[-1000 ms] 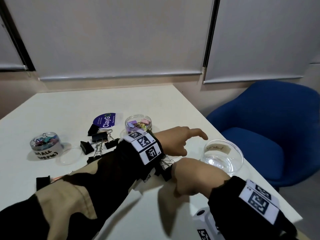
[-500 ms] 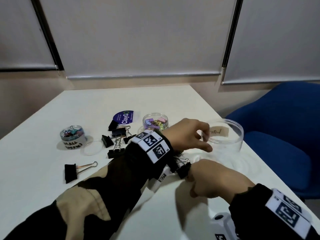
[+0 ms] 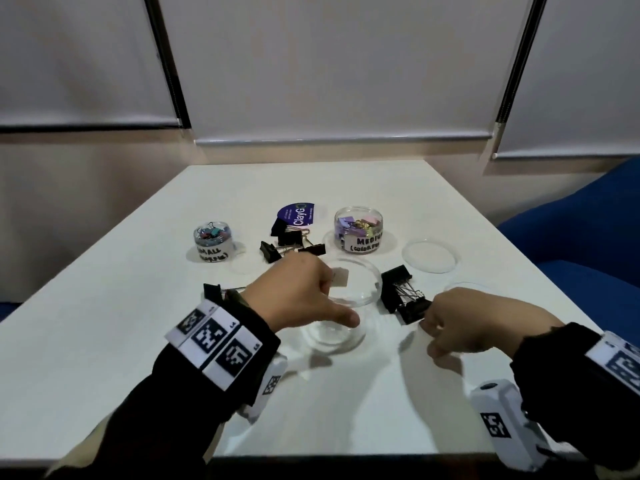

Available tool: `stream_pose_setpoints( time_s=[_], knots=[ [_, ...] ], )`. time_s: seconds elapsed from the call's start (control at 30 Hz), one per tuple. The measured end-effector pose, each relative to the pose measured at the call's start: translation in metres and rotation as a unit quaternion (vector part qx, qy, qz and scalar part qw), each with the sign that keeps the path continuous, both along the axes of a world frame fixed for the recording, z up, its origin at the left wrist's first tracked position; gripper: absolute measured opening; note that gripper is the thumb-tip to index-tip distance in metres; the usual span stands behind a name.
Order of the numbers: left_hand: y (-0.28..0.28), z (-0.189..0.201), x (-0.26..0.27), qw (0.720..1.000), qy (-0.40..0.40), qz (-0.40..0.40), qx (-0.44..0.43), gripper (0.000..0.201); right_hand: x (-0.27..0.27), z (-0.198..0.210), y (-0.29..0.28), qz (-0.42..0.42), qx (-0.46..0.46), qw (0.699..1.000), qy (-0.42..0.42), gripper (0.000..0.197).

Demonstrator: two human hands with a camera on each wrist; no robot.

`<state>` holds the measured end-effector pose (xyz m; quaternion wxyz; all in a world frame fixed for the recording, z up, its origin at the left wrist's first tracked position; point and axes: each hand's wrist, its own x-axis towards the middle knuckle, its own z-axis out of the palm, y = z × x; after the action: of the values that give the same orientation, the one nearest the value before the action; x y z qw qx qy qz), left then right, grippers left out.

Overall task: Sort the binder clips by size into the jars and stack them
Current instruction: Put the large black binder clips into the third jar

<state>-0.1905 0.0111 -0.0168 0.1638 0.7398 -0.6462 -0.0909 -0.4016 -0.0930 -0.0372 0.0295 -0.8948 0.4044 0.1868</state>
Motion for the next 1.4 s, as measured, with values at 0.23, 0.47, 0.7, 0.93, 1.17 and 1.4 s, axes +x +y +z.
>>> stream_pose_setpoints(
  time_s=[0.23,0.47,0.7,0.93,1.17,1.4],
  knots=[
    [0.033,-0.016,-0.007,0.999,-0.005,0.024,0.038,0.051,0.015,0.010,-0.001,-0.065,0.046,0.997,0.023,0.031],
    [0.023,-0.005,-0.002,0.996,0.068,-0.002,0.065,0.110,0.055,0.029,-0.023,-0.075,-0.073,0.984,-0.145,0.019],
    [0.018,-0.016,0.000,0.988,0.126,-0.033,0.084,0.103,0.078,0.001,-0.029,-0.060,-0.041,0.994,-0.084,0.037],
    [0.013,-0.020,0.004,0.984,0.134,-0.063,0.096,0.112,0.075,-0.011,-0.035,-0.058,-0.040,0.995,-0.075,0.037],
    [0.003,-0.028,0.005,0.985,0.125,-0.049,0.112,0.124,0.055,0.035,-0.007,-0.105,-0.014,0.933,-0.344,0.050],
    [0.000,-0.030,0.019,0.978,0.154,-0.054,0.133,0.130,0.065,0.046,0.047,-0.037,0.123,0.925,-0.358,0.044]
  ],
)
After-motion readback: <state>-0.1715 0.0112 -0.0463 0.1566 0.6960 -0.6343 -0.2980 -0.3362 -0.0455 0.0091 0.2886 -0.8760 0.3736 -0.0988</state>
